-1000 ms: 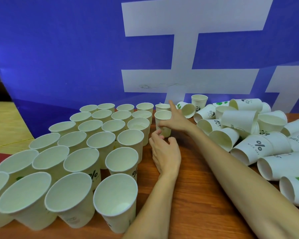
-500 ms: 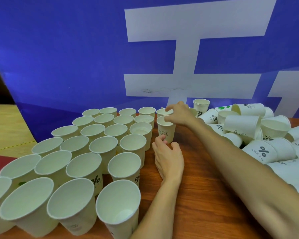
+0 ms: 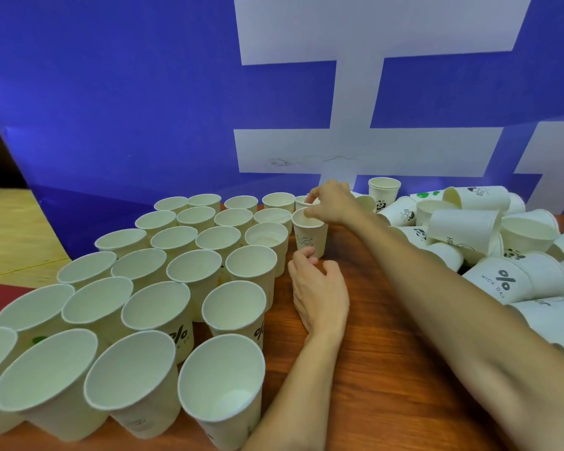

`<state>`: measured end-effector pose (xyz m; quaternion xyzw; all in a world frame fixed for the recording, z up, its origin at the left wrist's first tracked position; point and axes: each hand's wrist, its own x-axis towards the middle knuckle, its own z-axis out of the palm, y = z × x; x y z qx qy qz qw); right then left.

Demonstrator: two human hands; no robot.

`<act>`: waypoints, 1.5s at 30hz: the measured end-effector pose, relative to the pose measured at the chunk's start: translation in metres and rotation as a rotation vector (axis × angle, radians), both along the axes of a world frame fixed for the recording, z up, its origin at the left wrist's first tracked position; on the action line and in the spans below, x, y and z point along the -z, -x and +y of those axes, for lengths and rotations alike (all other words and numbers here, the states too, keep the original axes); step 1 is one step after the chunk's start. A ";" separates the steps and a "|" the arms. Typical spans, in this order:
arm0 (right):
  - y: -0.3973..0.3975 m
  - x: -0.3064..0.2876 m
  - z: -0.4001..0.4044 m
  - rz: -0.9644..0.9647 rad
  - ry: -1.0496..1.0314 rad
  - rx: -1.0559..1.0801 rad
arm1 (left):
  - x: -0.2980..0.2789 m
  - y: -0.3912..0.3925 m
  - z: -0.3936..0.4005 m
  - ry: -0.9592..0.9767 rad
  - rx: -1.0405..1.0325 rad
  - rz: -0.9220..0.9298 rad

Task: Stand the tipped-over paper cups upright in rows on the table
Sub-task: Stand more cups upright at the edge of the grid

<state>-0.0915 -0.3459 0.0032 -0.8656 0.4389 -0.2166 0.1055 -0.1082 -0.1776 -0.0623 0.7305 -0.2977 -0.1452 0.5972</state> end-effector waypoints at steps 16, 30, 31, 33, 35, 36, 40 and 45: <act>-0.021 -0.036 -0.045 0.088 -0.235 0.006 | -0.002 0.000 0.001 0.064 -0.005 0.028; -0.047 -0.010 -0.047 0.233 -0.270 0.108 | 0.005 -0.001 -0.004 0.065 0.016 -0.008; -0.046 -0.010 -0.048 0.223 -0.250 0.118 | 0.005 -0.001 -0.004 0.064 0.015 -0.009; -0.043 -0.010 -0.049 0.169 -0.229 0.142 | 0.005 -0.001 -0.004 0.064 0.015 -0.017; -0.036 -0.017 -0.048 0.112 -0.215 0.166 | 0.005 0.000 -0.004 0.063 0.019 -0.032; -0.032 -0.021 -0.046 0.078 -0.197 0.171 | 0.005 0.001 -0.003 0.061 0.020 -0.040; -0.013 -0.046 -0.037 -0.114 -0.141 0.162 | 0.004 0.001 -0.002 0.068 0.029 -0.070; 0.019 -0.074 -0.005 -0.382 -0.104 0.085 | 0.001 0.002 0.001 0.079 0.050 -0.102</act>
